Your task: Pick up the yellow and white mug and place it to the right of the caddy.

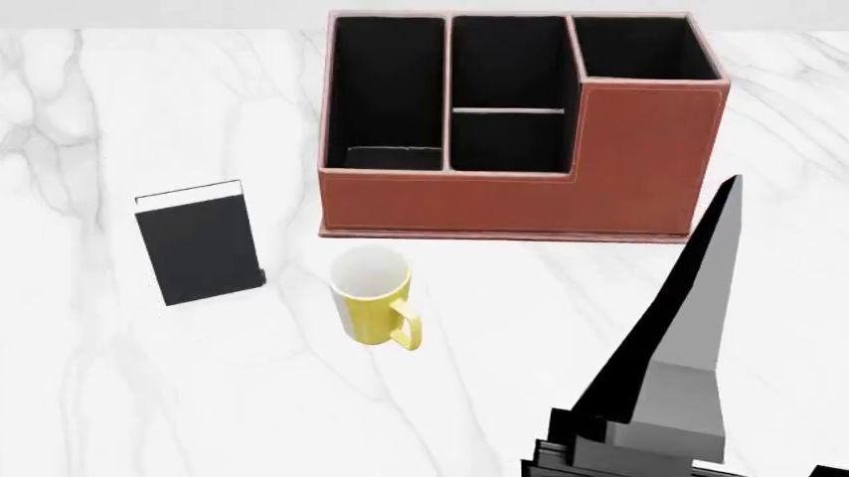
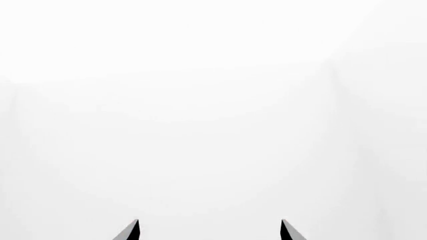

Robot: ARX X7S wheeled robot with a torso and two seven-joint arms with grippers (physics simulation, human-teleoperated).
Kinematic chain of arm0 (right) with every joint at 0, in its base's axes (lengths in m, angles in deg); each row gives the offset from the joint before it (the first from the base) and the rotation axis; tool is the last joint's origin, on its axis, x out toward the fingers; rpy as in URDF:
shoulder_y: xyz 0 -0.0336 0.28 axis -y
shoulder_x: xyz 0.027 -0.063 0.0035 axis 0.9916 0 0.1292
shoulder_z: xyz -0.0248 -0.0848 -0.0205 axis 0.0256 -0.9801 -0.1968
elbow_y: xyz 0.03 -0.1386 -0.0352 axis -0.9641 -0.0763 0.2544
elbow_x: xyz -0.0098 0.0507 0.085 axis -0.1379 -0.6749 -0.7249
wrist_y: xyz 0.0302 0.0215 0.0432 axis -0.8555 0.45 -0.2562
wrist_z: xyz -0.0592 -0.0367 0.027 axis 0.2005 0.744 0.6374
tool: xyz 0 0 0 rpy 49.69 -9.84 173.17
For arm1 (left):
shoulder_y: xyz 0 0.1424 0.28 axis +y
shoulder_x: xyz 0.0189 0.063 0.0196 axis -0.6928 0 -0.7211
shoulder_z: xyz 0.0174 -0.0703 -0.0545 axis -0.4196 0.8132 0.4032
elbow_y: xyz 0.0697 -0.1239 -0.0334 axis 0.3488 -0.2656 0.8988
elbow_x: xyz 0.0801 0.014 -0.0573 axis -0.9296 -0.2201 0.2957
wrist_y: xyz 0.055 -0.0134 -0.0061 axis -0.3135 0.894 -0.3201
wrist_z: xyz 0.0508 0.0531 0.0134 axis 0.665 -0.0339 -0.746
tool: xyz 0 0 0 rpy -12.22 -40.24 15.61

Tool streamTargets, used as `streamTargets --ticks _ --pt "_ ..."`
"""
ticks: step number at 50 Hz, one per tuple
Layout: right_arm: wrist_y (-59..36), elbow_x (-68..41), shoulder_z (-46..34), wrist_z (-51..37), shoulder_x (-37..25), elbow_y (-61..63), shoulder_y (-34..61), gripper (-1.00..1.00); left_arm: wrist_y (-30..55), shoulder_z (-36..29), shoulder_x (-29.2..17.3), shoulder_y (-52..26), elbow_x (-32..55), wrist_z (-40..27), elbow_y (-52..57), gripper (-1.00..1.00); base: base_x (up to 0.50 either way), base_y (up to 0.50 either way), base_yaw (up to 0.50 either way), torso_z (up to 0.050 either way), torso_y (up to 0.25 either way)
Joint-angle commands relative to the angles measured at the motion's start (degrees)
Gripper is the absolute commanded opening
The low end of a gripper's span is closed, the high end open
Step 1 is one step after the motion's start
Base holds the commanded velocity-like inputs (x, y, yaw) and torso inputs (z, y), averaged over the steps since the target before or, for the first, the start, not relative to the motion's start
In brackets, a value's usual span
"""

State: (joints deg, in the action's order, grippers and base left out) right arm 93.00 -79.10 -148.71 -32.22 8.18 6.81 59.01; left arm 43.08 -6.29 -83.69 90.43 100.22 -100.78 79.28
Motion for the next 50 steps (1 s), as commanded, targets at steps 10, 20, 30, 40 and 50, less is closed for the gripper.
streamTargets --ticks 10,20,30,40,50 --pt "0.7 -0.1 2.8 0.0 -0.2 0.0 -2.9 1.0 -2.5 4.0 9.3 0.7 -0.2 2.3 0.0 1.0 0.08 0.0 0.0 0.0 0.0" --pt "-0.1 0.0 4.7 0.0 -0.4 0.0 -4.4 1.0 -2.4 3.3 8.6 0.7 -0.8 1.8 0.0 1.0 0.38 -0.03 0.0 0.0 0.0" --pt "-0.1 1.5 2.6 0.0 -0.1 0.0 -3.3 1.0 -2.2 2.9 7.7 0.7 -0.9 1.3 0.0 1.0 0.14 0.0 0.0 0.0 0.0" --pt "3.7 2.0 3.3 0.0 -0.3 0.0 -4.8 1.0 -2.2 2.4 7.2 0.7 -1.4 0.7 0.0 1.0 0.0 -0.11 0.0 0.0 0.0" --pt "4.7 2.4 1.9 0.0 -0.4 0.0 -3.9 1.0 -2.4 2.8 7.8 0.7 -1.2 1.0 0.0 1.0 -0.01 -0.22 0.0 0.0 0.0"
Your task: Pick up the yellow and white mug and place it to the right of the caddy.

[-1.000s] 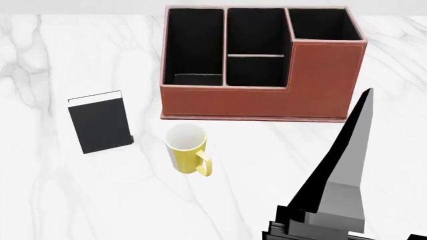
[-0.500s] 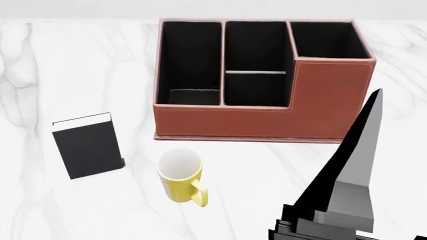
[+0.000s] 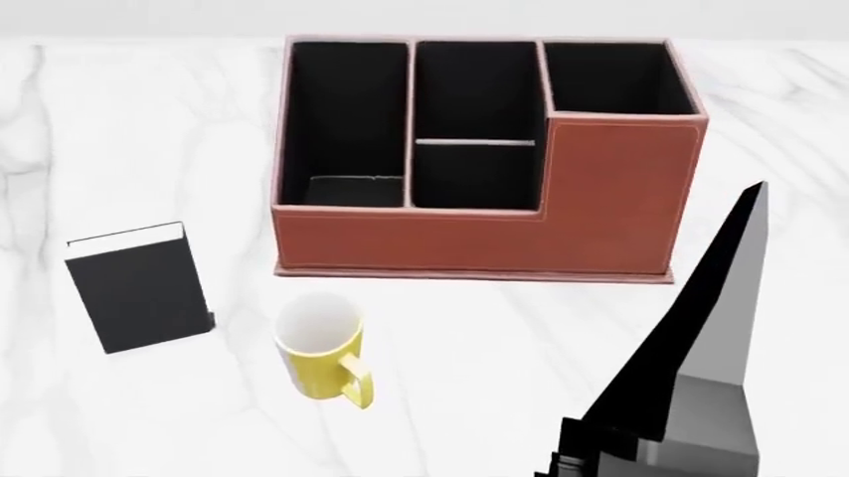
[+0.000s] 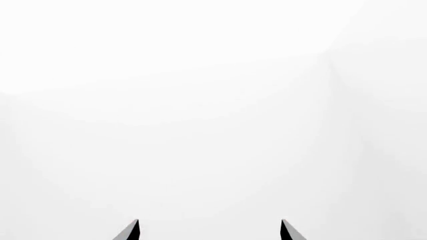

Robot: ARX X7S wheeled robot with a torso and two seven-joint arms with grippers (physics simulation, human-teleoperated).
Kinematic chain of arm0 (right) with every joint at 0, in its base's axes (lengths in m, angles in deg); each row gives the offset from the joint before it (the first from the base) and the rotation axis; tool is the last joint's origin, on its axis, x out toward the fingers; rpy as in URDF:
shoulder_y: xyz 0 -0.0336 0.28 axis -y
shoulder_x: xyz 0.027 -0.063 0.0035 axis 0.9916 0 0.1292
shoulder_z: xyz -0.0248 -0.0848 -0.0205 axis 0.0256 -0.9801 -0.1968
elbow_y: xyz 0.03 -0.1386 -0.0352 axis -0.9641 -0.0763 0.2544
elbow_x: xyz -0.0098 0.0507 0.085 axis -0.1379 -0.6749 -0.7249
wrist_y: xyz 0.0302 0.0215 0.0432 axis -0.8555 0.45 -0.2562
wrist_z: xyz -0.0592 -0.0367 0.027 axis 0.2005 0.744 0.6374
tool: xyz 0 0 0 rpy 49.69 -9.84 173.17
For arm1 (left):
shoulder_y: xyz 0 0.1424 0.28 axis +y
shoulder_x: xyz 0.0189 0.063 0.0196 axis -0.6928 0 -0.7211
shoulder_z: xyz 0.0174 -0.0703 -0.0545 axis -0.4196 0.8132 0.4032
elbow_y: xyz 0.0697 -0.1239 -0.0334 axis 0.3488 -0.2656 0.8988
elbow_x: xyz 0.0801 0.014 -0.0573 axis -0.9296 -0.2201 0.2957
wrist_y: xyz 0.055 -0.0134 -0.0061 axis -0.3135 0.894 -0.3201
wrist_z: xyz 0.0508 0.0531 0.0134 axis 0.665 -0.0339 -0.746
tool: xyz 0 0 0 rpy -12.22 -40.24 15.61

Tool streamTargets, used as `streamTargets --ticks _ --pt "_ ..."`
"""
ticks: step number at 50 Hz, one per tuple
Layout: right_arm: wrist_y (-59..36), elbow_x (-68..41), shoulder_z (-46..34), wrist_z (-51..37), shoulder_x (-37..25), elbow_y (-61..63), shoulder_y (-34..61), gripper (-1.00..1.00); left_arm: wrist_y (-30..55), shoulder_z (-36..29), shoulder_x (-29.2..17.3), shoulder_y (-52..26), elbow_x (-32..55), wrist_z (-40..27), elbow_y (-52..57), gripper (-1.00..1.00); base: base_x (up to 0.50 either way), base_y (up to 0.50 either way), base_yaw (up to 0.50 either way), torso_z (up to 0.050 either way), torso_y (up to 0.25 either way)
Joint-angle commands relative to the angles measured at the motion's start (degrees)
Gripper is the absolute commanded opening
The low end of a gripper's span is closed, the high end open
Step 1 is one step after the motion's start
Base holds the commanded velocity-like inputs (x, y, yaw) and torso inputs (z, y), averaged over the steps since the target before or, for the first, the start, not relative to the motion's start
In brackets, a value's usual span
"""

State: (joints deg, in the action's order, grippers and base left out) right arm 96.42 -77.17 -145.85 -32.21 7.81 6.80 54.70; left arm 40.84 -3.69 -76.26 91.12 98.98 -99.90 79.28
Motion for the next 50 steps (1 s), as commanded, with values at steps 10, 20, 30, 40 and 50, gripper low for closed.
streamTargets --ticks 10,20,30,40,50 --pt "1.3 0.4 -1.8 0.0 -0.1 0.0 1.2 1.0 0.0 -0.1 -0.1 0.0 -0.1 -0.1 0.0 1.0 -0.01 -0.22 0.0 0.0 0.0" --pt "-2.3 -2.0 5.0 0.0 0.0 0.0 -3.4 1.0 0.2 0.3 -0.2 0.0 0.4 0.0 0.0 1.0 0.0 -0.03 0.0 0.0 0.0" --pt "-1.0 -2.7 6.0 0.0 0.2 0.0 -4.5 1.0 0.2 -0.7 -1.1 0.0 -0.4 -0.8 0.0 1.0 0.0 0.0 0.0 0.0 0.0" --pt "-0.2 -2.3 5.4 0.0 0.3 0.0 -4.2 1.0 0.3 -0.7 -1.3 0.0 -0.3 -1.1 0.0 1.0 0.23 -0.13 0.0 0.0 0.0" --pt "-0.5 -2.5 5.0 0.0 0.5 0.0 -3.8 1.0 0.3 -0.6 -1.2 0.0 -0.2 -0.9 0.0 1.0 0.29 -0.2 0.0 0.0 0.0"
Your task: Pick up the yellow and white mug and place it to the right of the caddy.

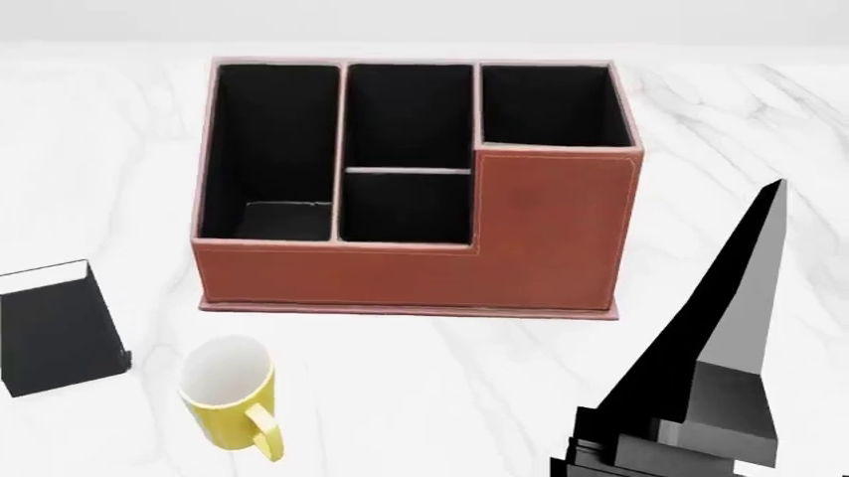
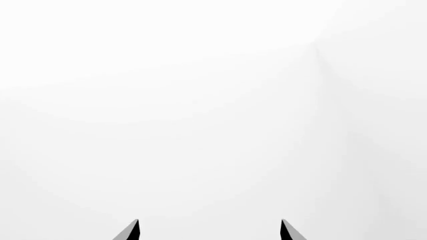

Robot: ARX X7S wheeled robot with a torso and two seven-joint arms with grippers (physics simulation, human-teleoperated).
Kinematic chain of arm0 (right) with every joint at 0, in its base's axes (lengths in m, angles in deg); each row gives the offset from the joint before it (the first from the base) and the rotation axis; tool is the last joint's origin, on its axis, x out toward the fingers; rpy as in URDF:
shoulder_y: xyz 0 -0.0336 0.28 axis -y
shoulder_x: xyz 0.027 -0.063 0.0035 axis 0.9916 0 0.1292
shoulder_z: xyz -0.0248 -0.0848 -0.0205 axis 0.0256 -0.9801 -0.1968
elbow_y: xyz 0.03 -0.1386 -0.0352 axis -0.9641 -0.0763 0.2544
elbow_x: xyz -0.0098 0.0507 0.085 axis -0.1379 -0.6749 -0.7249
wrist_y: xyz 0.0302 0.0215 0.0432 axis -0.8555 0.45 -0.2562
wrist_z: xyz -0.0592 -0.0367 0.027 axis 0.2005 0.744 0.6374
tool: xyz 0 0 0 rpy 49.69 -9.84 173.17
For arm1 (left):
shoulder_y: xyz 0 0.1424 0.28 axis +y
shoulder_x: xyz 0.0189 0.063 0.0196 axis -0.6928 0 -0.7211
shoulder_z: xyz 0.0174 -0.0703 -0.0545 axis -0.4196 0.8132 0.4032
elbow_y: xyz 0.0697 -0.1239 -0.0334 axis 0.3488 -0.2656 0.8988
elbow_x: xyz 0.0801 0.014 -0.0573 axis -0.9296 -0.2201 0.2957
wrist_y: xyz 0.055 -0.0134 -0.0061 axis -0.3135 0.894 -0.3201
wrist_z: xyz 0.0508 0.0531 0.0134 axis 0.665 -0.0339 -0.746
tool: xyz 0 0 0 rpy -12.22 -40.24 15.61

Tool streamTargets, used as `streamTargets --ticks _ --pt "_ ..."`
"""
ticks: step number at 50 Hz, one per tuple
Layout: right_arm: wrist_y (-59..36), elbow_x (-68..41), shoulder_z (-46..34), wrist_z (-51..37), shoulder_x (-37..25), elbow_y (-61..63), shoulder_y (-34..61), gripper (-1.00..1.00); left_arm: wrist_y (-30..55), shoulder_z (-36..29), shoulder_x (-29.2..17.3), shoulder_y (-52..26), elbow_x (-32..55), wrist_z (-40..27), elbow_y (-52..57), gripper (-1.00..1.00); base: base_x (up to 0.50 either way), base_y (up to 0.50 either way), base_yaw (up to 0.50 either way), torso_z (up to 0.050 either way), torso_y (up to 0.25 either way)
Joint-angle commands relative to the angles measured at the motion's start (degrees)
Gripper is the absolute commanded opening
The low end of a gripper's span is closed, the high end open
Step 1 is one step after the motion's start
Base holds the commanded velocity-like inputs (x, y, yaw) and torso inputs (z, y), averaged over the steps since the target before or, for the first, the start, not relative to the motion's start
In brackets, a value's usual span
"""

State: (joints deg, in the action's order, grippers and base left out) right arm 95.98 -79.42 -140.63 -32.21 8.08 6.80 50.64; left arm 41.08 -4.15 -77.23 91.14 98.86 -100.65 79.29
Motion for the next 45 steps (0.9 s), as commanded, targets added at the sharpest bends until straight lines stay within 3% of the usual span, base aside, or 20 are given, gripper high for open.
streamTargets --ticks 1,22,45 --pt "0.0 -0.2 -0.3 0.0 0.3 0.0 0.3 1.0 0.1 -0.1 -0.2 0.0 0.0 -0.2 0.0 1.0 0.29 -0.2 0.0 0.0 0.0" --pt "-0.9 -0.5 -2.9 0.0 0.3 0.0 2.8 1.0 0.2 -0.6 -0.7 0.0 -0.3 -0.3 0.0 1.0 0.3 -0.19 0.0 0.0 0.001" --pt "-5.0 -2.4 -3.4 0.0 1.5 0.0 4.1 1.0 0.4 -1.6 -2.0 0.0 -1.0 -1.1 0.0 1.0 0.5 0.0 0.0 0.0 0.001"
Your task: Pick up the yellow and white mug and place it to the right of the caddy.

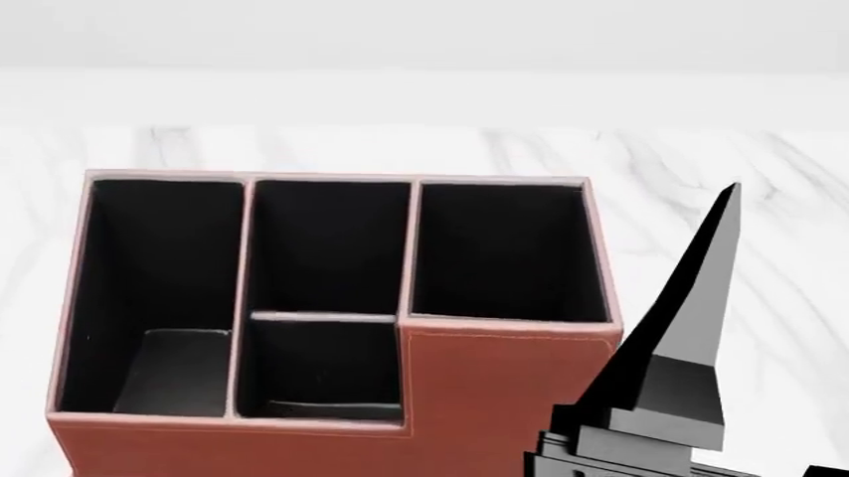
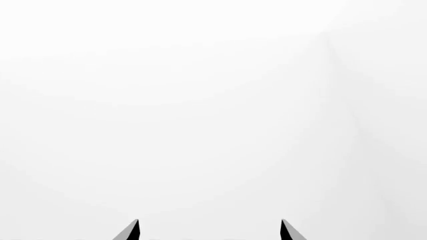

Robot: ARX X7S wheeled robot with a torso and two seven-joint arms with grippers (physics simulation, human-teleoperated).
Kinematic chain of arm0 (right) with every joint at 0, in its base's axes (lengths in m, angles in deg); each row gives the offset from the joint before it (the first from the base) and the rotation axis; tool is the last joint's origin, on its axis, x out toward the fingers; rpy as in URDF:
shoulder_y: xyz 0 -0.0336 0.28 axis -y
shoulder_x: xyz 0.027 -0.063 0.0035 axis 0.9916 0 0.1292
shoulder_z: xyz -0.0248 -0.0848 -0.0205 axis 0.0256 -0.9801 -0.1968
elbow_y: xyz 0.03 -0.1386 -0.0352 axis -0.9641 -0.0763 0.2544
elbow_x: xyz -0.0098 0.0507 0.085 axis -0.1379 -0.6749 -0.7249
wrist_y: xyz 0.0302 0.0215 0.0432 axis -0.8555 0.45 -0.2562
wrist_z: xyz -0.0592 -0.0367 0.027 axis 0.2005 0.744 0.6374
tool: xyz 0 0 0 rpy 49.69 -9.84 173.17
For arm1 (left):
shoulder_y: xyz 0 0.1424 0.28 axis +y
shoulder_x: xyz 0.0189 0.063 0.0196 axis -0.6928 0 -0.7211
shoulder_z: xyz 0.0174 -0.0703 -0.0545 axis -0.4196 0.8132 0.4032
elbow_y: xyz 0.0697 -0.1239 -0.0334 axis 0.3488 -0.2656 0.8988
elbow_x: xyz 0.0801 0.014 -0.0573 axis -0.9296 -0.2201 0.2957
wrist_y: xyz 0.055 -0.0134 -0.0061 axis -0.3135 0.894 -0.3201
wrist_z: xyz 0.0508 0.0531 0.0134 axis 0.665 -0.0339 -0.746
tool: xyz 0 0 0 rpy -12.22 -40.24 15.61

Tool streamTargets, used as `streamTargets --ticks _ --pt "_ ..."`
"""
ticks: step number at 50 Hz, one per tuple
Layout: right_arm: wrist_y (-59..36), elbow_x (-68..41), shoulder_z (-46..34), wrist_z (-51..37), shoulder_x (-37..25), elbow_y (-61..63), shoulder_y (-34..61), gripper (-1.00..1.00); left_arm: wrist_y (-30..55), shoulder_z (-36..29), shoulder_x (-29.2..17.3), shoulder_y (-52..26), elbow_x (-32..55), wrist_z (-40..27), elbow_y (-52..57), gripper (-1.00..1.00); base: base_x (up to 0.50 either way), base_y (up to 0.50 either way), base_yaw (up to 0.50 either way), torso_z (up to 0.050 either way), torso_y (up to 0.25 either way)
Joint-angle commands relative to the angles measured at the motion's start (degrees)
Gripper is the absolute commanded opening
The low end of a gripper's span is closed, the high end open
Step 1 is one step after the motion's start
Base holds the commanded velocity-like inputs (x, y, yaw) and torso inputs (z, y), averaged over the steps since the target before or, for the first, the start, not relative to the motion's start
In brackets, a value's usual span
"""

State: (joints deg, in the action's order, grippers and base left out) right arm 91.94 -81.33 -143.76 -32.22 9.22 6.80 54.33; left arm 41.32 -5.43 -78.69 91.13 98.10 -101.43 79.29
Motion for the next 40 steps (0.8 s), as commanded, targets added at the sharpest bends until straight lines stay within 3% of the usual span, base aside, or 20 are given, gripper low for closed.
streamTargets --ticks 1,16,17,18,20,28,32,36,38,40 --pt "-0.9 -0.5 -0.2 0.0 0.3 0.0 0.4 1.0 0.1 -0.3 -0.6 0.0 -0.2 -0.3 0.0 1.0 0.5 0.02 0.0 0.0 0.01" --pt "-0.7 0.5 -0.9 0.0 0.6 0.0 0.8 1.0 0.1 -0.9 -1.2 0.0 -0.5 -0.8 0.0 1.0 0.0 0.0 0.0 0.0 0.001" --pt "-0.5 0.8 -2.4 0.0 0.6 0.0 2.1 1.0 0.1 -1.0 -1.3 0.0 -0.6 -1.0 0.0 1.0 0.0 0.0 0.0 0.0 0.0" --pt "-3.0 -0.6 -10.9 0.0 2.1 0.0 10.2 1.0 0.2 -1.2 -1.6 0.0 -0.8 -1.3 0.0 1.0 0.0 0.0 0.0 0.0 0.0" --pt "-2.4 -0.6 -19.6 0.0 3.3 0.0 17.8 1.0 0.2 -1.5 -1.9 0.0 -1.0 -1.5 0.0 1.0 0.0 0.0 0.0 0.0 0.0" --pt "2.4 -2.0 -35.2 0.0 2.8 0.0 30.9 1.0 0.5 -1.9 -2.1 0.0 -1.4 -1.7 0.0 1.0 0.0 0.0 0.0 0.0 0.0" --pt "5.1 -3.8 -47.0 0.0 1.7 0.0 40.0 1.0 0.7 -2.6 -2.8 0.0 -1.9 -2.4 0.0 1.0 0.0 0.0 0.0 0.0 0.0" --pt "5.7 -3.7 -50.0 0.0 1.8 0.0 38.3 1.0 0.8 -2.5 -2.8 0.0 -2.0 -2.3 0.0 1.0 0.0 0.0 0.0 0.0 0.0" --pt "2.3 -7.4 -49.1 0.0 4.0 0.0 37.4 1.0 0.7 -2.4 -2.6 0.0 -1.8 -2.1 0.0 1.0 0.0 0.0 0.0 0.0 0.0" --pt "3.4 -8.5 -53.1 0.0 8.9 0.0 38.6 1.0 0.6 -1.5 -1.8 0.0 -1.1 -1.2 0.0 1.0 0.0 0.0 0.0 0.0 0.0"
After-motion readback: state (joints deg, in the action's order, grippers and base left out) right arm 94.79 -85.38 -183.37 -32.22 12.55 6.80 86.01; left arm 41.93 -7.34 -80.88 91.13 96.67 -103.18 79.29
